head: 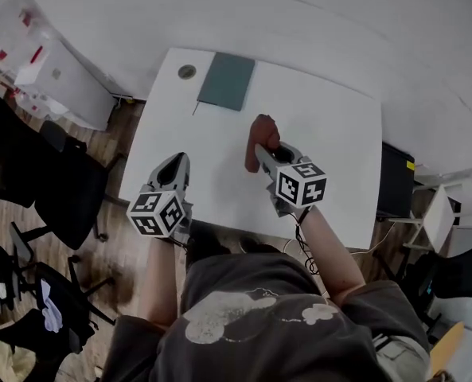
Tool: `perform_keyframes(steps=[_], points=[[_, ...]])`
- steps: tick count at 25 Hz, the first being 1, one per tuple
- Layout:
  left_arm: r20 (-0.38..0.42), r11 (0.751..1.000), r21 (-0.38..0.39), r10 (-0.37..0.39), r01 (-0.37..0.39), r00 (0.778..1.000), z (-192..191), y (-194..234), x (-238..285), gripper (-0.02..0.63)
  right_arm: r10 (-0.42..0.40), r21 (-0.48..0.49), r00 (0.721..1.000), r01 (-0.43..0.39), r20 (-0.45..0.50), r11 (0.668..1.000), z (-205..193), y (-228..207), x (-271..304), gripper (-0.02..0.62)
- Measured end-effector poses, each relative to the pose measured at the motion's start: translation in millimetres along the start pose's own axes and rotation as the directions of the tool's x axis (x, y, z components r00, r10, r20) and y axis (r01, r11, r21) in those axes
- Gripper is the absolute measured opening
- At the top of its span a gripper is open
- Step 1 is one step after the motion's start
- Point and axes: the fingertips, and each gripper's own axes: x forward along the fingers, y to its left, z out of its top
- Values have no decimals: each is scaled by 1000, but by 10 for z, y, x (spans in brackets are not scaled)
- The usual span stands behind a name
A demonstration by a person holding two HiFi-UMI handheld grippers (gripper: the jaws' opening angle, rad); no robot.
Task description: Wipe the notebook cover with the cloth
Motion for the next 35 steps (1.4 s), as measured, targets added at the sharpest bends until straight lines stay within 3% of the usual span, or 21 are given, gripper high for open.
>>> perform_keyframes(steps=[17,29,35], points=[[-82,967,124,-215,224,973,928,641,750,3,-197,105,979,191,58,976,443,-5,675,109],[-198,926,93,-344,367,918,831,901,1385,3,-320,151,946,310,45,939,495,-85,1032,109],[-246,903,82,-391,421,887,704,946,1606,3,-355,123,934,349,32,929,526,-123,1203,109]])
